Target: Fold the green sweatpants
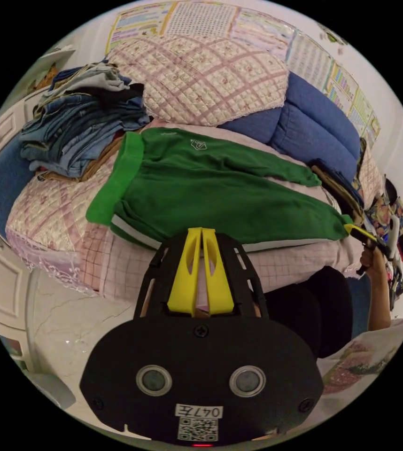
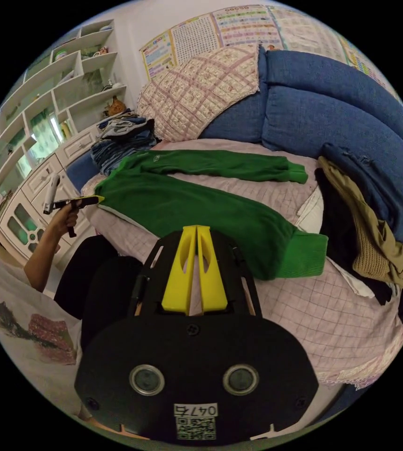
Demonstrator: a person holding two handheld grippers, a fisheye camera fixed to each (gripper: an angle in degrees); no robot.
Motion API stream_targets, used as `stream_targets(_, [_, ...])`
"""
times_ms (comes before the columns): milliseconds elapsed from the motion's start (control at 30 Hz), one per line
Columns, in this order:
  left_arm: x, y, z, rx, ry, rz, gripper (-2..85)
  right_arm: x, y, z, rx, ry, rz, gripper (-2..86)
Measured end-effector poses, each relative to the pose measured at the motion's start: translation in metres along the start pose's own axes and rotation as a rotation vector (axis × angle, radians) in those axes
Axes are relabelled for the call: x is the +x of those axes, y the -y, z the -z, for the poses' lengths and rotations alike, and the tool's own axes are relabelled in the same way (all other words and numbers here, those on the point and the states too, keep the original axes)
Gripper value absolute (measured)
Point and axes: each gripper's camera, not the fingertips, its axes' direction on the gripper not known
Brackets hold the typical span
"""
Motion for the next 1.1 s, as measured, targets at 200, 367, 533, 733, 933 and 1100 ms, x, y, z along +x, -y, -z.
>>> stream_targets(200, [0.018, -0.039, 0.041, 0.04, 0.069, 0.055, -1.0, 0.058, -0.022, -0.002, -0.028, -0.047, -0.19, -1.0])
stream_targets(367, [0.06, -0.042, 0.064, 0.092, 0.122, 0.023, -1.0, 0.057, -0.022, 0.001, 0.046, -0.092, -0.138, -1.2])
stream_targets(533, [0.086, -0.05, 0.032, -0.033, 0.219, 0.032, -1.0, 0.066, -0.015, -0.032, -0.053, -0.1, -0.115, -0.9])
stream_targets(733, [0.089, -0.12, 0.133, 0.106, 0.314, 0.127, -1.0, 0.096, -0.028, -0.006, 0.055, -0.244, -0.233, -1.0])
stream_targets(933, [0.064, -0.165, 0.255, 0.19, 0.28, 0.169, -0.9, 0.111, -0.027, 0.02, 0.232, -0.344, -0.274, -1.2])
stream_targets(1100, [0.051, -0.204, 0.323, 0.2, 0.181, 0.211, 0.2, 0.115, -0.012, 0.004, 0.255, -0.293, -0.281, 0.0])
